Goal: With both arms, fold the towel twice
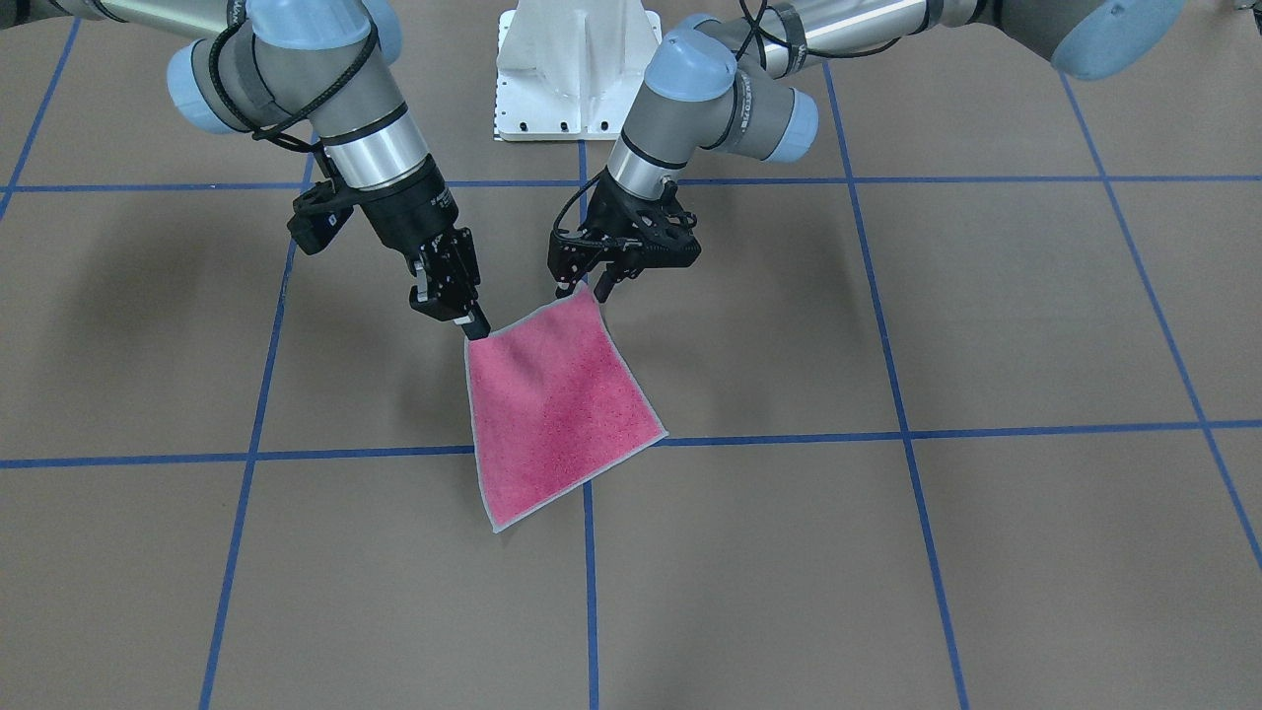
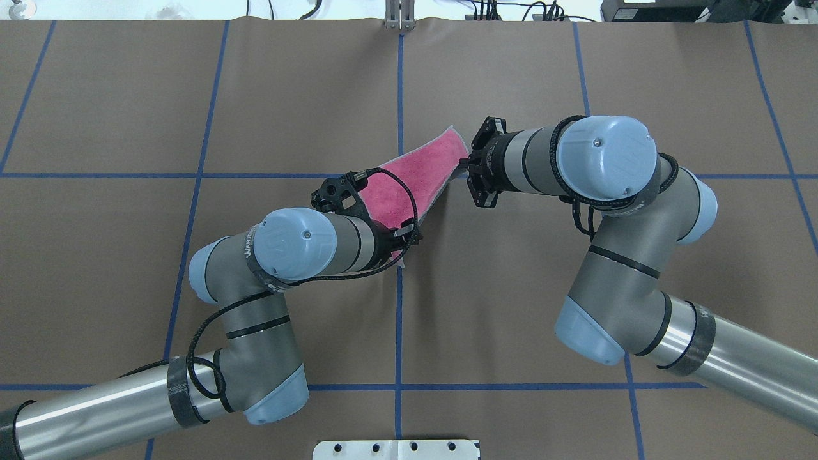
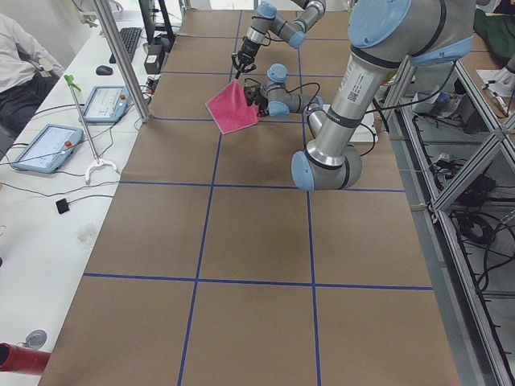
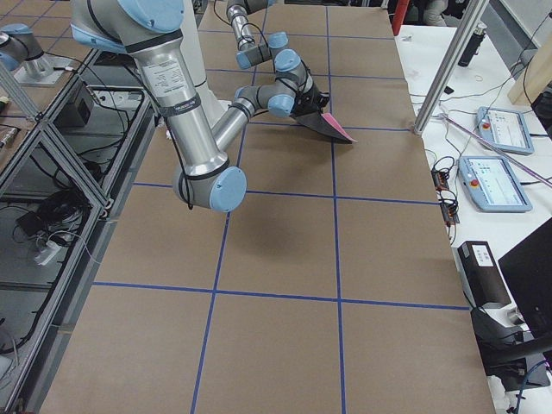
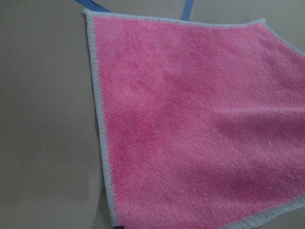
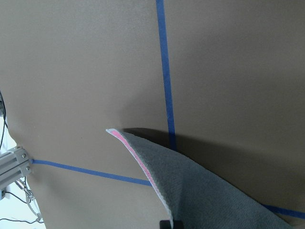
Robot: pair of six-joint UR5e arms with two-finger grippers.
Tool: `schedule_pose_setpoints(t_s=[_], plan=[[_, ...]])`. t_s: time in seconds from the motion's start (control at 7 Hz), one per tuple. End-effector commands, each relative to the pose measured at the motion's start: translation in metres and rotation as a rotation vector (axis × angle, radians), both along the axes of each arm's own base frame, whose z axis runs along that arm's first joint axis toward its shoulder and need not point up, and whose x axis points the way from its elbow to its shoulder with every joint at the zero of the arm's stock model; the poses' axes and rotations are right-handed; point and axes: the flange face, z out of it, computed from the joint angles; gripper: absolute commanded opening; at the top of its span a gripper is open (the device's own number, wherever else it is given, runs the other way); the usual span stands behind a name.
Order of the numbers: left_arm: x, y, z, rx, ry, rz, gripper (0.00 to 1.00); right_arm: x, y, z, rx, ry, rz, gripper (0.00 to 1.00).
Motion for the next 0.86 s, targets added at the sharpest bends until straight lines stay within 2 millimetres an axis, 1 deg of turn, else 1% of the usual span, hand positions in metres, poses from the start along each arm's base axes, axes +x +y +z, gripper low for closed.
schedule_pose_setpoints(t_s=[0.0,0.14,0.71], plan=[[-0.0019,-0.0013,0.0012,-0.001,-0.001,-0.003,0.55,-0.0001,-0.0001,0.0003,0.000,0.000,0.000,0.00],[-0.0029,-0.0009,0.0018,0.000,0.000,-0.003,0.53,-0.0001,-0.0001,0.0003,0.000,0.000,0.000,0.00],[-0.0044,0.0013,0.0018,0.001,0.001,0.002,0.39,-0.0001,-0.0001,0.0003,0.000,0.000,0.000,0.00]])
